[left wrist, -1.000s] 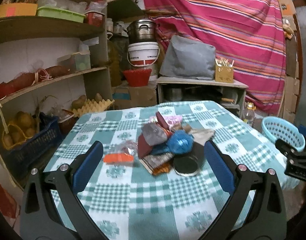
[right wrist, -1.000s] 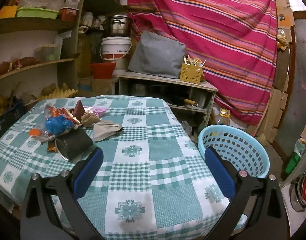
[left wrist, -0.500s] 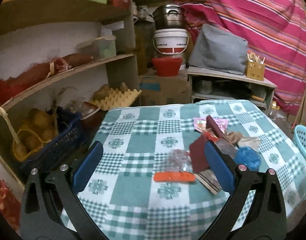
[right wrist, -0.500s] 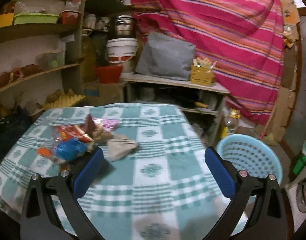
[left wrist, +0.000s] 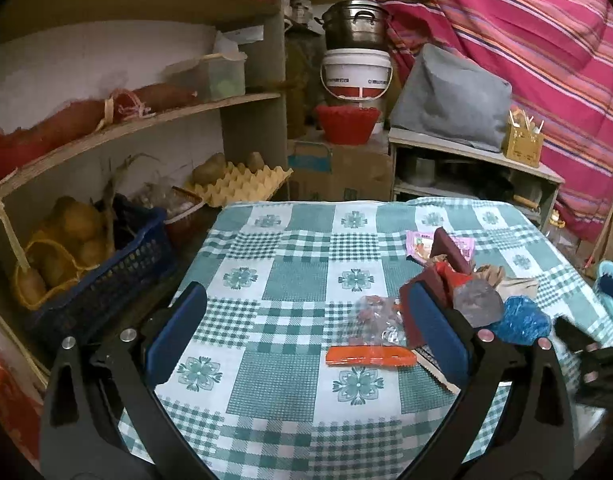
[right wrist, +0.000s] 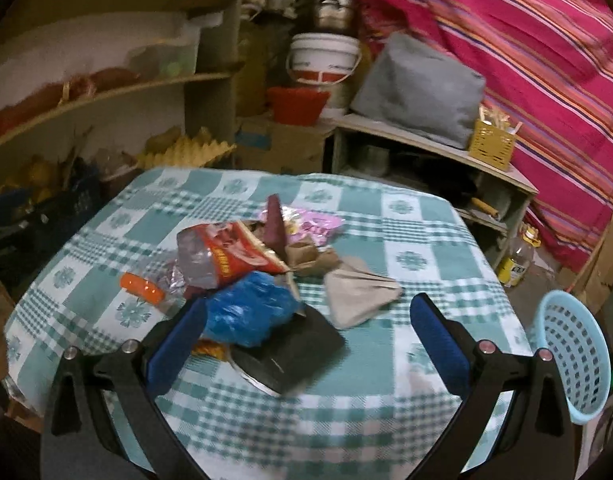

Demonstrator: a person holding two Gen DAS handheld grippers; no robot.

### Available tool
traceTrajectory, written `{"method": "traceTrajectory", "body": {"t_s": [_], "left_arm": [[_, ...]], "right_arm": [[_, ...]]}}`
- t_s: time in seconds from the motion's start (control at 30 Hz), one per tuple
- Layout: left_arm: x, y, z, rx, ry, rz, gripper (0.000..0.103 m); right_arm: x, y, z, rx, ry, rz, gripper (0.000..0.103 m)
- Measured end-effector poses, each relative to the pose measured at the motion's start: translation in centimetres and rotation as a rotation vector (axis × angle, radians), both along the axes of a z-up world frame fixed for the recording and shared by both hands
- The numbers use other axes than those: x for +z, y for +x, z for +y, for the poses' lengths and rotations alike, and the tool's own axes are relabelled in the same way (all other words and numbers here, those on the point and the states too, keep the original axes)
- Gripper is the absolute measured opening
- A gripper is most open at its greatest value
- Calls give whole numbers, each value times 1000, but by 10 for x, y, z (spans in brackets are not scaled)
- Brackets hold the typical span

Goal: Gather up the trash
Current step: 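Reach the right tool to the blue plastic bag and close on it, then lift the blue bag with the right tool while the left tool grasps a red wrapper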

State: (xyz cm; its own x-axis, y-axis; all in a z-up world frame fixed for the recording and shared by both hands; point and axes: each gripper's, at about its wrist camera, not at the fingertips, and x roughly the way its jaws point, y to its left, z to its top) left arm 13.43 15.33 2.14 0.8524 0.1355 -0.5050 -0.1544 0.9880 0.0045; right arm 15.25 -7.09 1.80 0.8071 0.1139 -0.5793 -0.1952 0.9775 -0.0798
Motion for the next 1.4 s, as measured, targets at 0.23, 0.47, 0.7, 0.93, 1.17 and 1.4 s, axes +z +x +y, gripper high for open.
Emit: {"method": "traceTrajectory", "body": {"t_s": [0.23,0.47,0.7,0.93,1.17,1.4], "left_arm": [[4,6,8,14,-27,12,98],[22,27,-20,-74,-18,32,98],[18,72,-64,-164,-22,107,98],[-17,103,-81,-189,-111,227,98],[-20,98,-79,-141,-46,207,98],[-21,91,-87,-146,-55,218,98]], "right_arm": [[-23,21,19,24,-62,79,81],[-24,25,12,78,-8,110,32],[-14,21,-17,88,52,99,24],[-3,19,-60,53,63,82,24],[5,17,-112,-31,91,39,24],[7,19,-158,-94,112,5,24]]}}
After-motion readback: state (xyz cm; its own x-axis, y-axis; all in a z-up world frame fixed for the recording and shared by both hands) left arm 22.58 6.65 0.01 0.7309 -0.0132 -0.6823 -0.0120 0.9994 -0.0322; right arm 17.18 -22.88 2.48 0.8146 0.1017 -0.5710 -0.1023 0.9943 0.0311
